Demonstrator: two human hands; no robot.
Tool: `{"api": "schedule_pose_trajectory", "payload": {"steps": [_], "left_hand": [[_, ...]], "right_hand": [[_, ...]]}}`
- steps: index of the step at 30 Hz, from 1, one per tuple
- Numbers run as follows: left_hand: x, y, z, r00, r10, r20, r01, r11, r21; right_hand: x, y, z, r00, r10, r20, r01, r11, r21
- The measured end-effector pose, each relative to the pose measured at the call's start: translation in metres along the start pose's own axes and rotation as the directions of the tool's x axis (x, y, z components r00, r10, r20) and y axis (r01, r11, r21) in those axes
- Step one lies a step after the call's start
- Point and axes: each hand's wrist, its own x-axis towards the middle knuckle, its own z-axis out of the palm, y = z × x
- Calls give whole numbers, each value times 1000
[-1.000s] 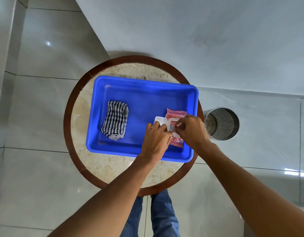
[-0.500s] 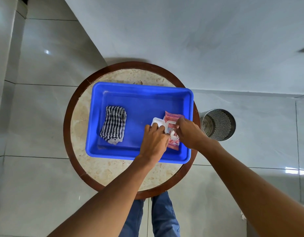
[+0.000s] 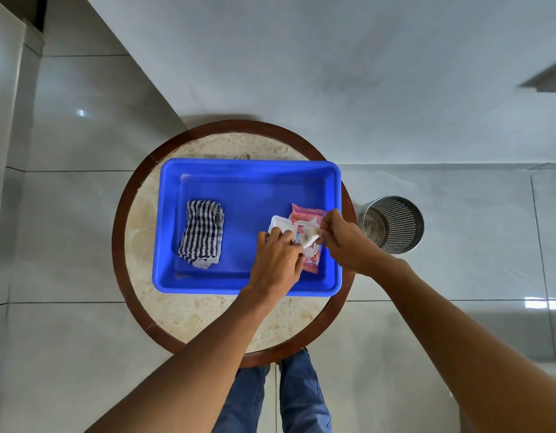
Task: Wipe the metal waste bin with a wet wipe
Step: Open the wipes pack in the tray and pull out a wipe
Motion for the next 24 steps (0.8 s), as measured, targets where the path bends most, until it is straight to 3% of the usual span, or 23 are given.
{"api": "schedule_pose_trajectory", "payload": {"steps": [3, 5, 9, 13, 17, 24], "left_hand": [[0, 1, -4, 1000, -12, -25, 8, 993, -121], [-1, 1, -9, 994, -79, -70, 54, 950, -306], [4, 6, -14, 975, -219, 51, 195, 715, -671], [13, 16, -18, 926, -325, 193, 332, 456, -826], [19, 24, -27, 893, -381, 239, 340, 223, -913], [13, 33, -38, 893, -420, 160, 274, 226, -935]], "right_hand": [[-4, 3, 4, 999, -10, -53, 12, 999, 41], [-9, 3, 5, 994, -11, -108, 23, 994, 111], [-20, 5, 7, 988, -24, -155, 61, 969, 239], [-31, 7, 6, 981, -7, -195, 81, 923, 375], [-42, 10, 5, 975, 31, -220, 77, 882, 464], [-56, -7, 18, 940, 266, -215, 12, 603, 798]]}}
